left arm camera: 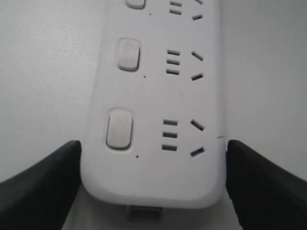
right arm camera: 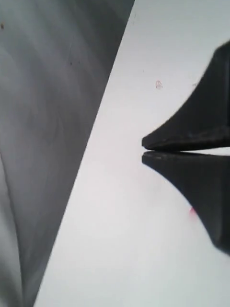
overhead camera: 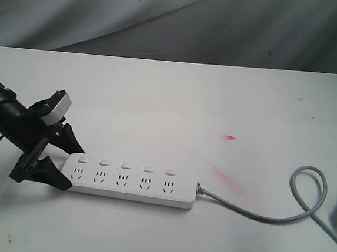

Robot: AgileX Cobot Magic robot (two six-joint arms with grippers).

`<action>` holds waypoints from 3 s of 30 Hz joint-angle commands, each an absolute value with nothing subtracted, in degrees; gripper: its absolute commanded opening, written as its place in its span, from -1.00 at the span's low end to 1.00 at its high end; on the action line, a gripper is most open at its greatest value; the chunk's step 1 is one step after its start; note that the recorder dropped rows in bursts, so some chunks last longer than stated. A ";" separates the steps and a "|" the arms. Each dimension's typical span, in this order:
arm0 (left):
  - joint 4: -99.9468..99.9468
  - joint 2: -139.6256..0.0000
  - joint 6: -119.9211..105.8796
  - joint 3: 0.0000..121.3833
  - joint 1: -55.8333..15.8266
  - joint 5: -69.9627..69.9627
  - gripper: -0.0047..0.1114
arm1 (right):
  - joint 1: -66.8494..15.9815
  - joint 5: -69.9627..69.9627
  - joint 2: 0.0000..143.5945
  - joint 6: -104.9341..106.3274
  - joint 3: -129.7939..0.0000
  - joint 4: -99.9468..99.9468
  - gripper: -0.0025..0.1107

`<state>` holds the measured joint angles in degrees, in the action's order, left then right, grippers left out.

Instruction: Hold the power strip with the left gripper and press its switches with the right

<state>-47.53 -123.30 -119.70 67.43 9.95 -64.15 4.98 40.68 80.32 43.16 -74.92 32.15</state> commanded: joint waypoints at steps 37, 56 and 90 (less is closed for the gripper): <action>-46.49 -123.27 -119.92 67.55 9.75 -62.93 -0.22 | -32.03 38.57 117.13 106.37 -75.49 74.68 -0.14; -46.49 -123.27 -119.92 67.55 9.75 -62.93 -0.22 | -37.32 30.24 126.92 100.23 -88.51 71.75 0.13; -46.49 -123.27 -119.92 67.55 9.75 -62.93 -0.22 | -39.98 30.79 134.90 85.19 -97.80 54.32 0.13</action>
